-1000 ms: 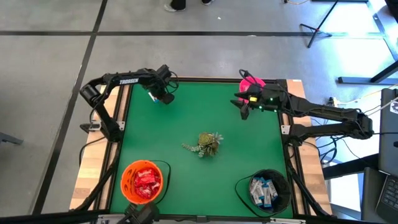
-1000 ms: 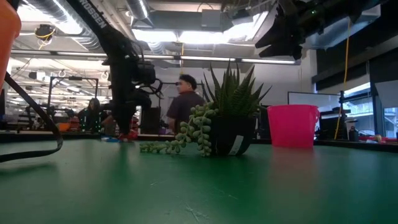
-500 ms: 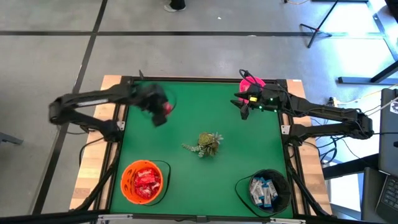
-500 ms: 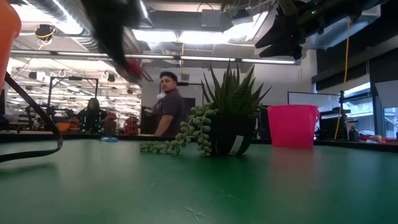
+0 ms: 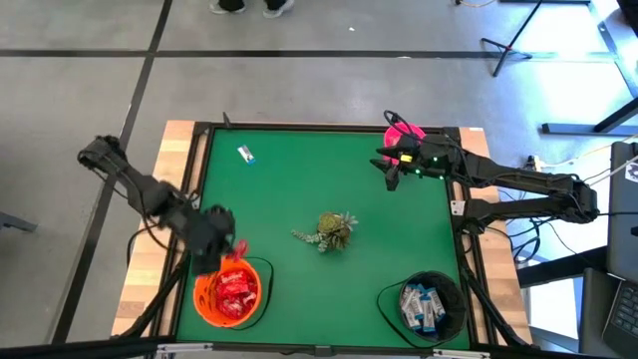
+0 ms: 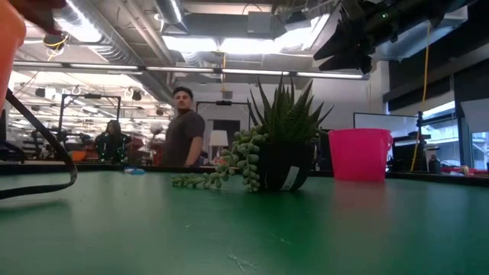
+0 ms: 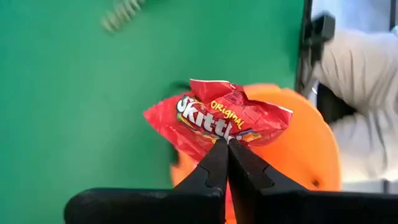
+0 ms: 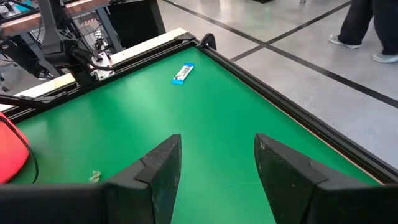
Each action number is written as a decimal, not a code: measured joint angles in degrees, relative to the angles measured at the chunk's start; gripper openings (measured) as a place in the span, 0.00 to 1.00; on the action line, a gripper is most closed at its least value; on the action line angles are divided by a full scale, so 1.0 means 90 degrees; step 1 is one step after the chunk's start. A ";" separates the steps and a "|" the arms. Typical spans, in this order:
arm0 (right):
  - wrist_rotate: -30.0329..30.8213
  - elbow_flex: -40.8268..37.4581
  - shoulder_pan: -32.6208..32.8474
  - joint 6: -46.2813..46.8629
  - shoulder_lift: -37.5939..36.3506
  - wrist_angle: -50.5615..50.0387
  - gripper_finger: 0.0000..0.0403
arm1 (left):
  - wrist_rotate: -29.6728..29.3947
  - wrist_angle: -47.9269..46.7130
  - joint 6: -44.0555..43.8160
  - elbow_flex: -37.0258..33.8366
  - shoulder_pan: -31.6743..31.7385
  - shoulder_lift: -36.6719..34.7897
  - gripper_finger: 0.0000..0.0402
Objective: Sort candy
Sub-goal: Put the red candy into the orange bucket, then put the white chocolate into the black bucket
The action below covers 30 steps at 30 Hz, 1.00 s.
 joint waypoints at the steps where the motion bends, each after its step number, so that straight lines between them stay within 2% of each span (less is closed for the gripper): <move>1: -0.0002 0.0000 0.0000 0.0002 0.0000 0.0000 0.49 | 0.0038 0.0039 -0.0241 0.0000 -0.0193 0.0123 0.00; 7: 0.0076 0.0000 0.0000 0.0002 0.0000 0.0075 0.49 | 0.0455 0.0089 -0.1082 0.0380 -0.0844 0.0895 0.00; 14: 0.0080 0.0000 0.0002 0.0003 0.0019 0.0293 0.49 | 0.0636 0.0206 -0.1245 0.0568 -0.0960 0.1299 0.01; 24: 0.0032 0.0000 0.0000 0.0002 0.0022 0.0216 0.49 | 0.0675 0.0151 -0.1236 0.0571 -0.0929 0.1254 0.27; 30: 0.0032 0.0000 0.0001 0.0000 0.0022 0.0226 0.49 | 0.0383 -0.0288 -0.1044 0.0571 -0.0673 0.1254 0.36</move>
